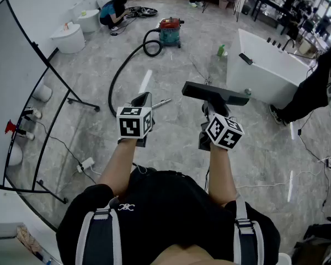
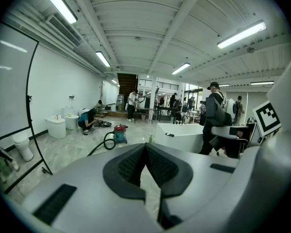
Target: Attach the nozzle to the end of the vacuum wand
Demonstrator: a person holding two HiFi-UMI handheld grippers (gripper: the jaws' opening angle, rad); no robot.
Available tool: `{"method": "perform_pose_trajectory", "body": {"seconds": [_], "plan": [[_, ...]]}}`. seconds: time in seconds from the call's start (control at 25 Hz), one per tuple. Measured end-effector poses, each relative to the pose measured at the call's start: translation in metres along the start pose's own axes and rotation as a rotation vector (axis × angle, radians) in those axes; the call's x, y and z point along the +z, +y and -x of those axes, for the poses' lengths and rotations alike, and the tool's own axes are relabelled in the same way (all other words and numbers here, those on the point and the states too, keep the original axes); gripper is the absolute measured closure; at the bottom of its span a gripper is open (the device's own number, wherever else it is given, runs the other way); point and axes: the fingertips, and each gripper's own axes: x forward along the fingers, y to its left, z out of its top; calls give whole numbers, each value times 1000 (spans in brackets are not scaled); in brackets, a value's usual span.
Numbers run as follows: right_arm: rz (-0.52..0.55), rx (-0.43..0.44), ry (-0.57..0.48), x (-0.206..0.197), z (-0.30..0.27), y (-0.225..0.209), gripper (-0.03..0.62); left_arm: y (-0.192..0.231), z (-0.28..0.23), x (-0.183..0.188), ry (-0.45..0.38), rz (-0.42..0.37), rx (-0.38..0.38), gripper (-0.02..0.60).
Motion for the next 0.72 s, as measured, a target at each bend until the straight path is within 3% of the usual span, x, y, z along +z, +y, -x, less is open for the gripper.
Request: {"method": "perform_pose_trajectory", "body": {"seconds": [0.36,0.72], "plan": [[3,12,24,-5,-34,-2,414,14,-33,1,1,-12,1,575],[-8,16,9,18,-139,-8,414,64,-129,35,-23,0,-16,575]]}}
